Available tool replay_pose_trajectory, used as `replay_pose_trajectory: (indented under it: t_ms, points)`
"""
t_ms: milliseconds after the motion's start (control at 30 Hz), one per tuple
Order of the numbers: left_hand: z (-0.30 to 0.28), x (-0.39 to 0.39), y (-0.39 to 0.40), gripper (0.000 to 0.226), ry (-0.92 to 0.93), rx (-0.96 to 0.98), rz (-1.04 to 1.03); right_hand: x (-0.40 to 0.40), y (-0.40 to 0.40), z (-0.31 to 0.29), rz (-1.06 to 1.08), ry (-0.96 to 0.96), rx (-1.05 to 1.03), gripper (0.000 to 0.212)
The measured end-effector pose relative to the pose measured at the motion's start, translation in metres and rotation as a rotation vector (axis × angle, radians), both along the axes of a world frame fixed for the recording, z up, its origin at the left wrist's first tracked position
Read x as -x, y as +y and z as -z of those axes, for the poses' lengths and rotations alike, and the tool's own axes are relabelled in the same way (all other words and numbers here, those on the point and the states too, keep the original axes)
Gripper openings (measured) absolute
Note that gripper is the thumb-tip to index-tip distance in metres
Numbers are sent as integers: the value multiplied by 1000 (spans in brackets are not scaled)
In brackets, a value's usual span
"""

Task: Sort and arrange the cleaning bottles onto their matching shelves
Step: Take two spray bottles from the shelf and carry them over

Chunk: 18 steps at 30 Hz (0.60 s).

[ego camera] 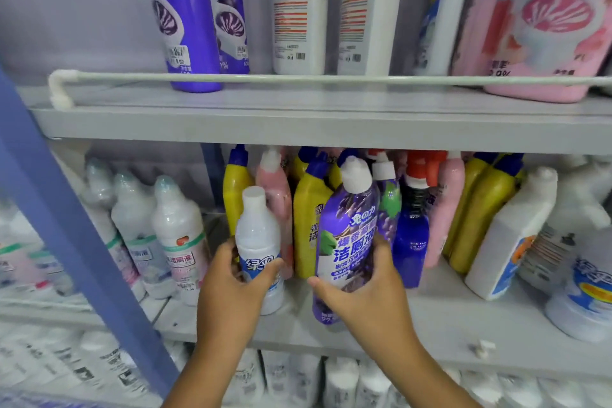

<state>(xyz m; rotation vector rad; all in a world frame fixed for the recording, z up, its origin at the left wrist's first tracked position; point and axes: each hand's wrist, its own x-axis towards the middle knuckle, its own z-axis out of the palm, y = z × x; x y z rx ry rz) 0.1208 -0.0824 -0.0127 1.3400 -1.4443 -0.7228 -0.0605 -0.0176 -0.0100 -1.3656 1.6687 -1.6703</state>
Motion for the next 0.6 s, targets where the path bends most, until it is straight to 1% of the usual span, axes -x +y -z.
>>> replay_pose_trajectory:
  t_ms: [133, 233, 267, 300, 367, 400, 433, 467, 500, 533, 600]
  points:
    - [4, -5, -17, 51, -70, 59, 5, -22, -27, 10, 28, -3, -28, 85]
    - [12, -7, -18, 67, -111, 86, 7, -24, -36, 21, 87, 28, -69, 89]
    - [11, -6, -12, 69, -142, 130, -24, -23, -37, 24, 94, 19, -78, 89]
    - [9, -4, -6, 67, -194, 217, -81, -22, -36, 24, 92, 19, -86, 90]
    - [2, 4, 8, 54, -280, 487, -171, -18, -37, 25, 76, 44, -105, 92]
    - [-1, 12, 16, 50, -273, 603, -153, -16, -36, 24, 53, 52, -118, 94]
    - [-3, 20, 21, 46, -232, 666, -91, -13, -34, 21, 23, 52, -137, 93]
    - [-3, 28, 23, 42, -173, 669, -12, -10, -30, 19, -10, 51, -154, 87]
    - [-4, 36, 23, 41, -102, 608, 67, -4, -25, 17, -30, 57, -167, 76]
    - [-4, 45, 21, 45, -30, 491, 133, 3, -19, 14, -30, 69, -172, 62]
    - [0, 60, 16, 67, 53, 230, 232, 20, -3, 6, 48, 68, -161, 37]
